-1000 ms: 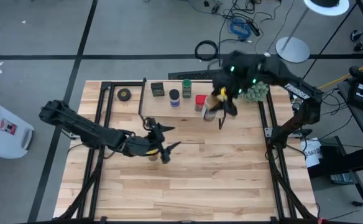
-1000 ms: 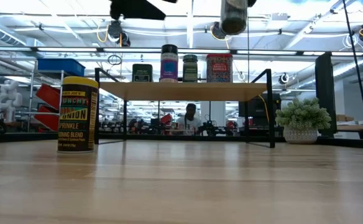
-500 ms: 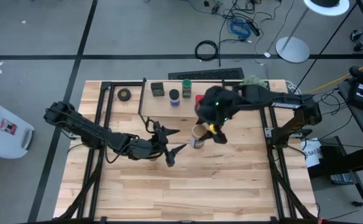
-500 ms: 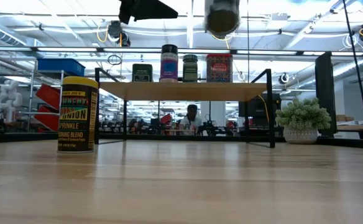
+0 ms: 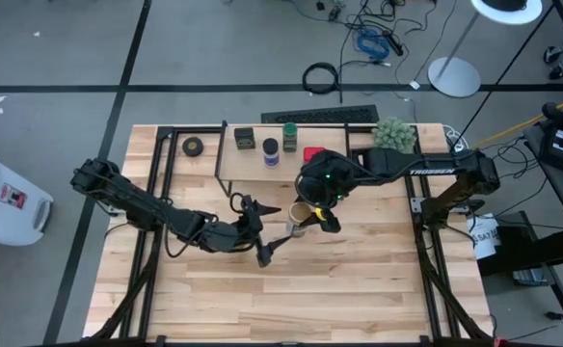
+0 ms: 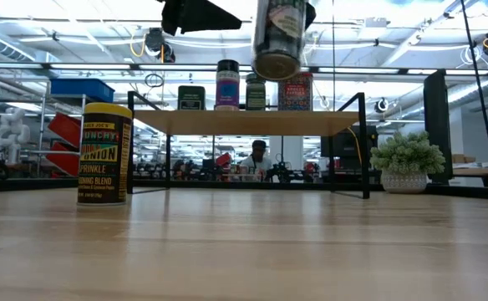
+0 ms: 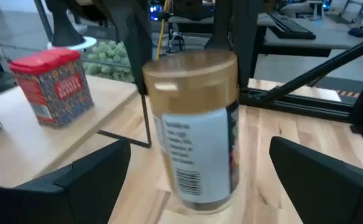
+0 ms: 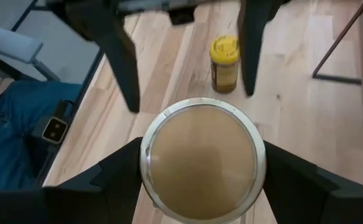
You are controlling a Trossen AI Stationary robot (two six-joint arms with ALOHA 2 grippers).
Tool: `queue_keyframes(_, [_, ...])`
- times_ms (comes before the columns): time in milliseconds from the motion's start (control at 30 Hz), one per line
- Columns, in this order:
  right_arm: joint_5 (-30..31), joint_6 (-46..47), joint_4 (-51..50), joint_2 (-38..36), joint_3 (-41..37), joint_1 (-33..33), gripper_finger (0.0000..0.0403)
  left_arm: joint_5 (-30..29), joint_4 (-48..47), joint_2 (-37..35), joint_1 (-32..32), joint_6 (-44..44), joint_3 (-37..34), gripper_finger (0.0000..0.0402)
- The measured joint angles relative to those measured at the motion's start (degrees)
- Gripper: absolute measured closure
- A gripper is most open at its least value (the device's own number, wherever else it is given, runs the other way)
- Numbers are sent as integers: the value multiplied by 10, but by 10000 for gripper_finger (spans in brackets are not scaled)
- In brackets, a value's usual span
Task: Shelf spices
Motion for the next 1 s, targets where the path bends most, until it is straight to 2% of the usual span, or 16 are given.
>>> queue_keyframes(133, [14, -1, 13, 0, 0, 0, 131, -4, 21, 27, 2, -7, 0, 2])
queue_keyframes(267, [14, -3, 16, 0, 0, 0, 132, -38, 76, 45, 5, -8, 0, 2])
queue_keyframes(400, [14, -3, 17, 0, 0, 0, 133, -43, 84, 46, 15, -29, 0, 2])
queue_keyframes(700, [28, -7, 21, 0, 0, 2, 131, -5, 82, 46, 37, -37, 0, 2])
queue_keyframes(833, [27, -7, 21, 0, 0, 2, 132, 0, 81, 46, 41, -35, 0, 19])
queue_keyframes(1000, [28, -7, 21, 0, 0, 2, 130, 8, 81, 46, 44, -33, 0, 60])
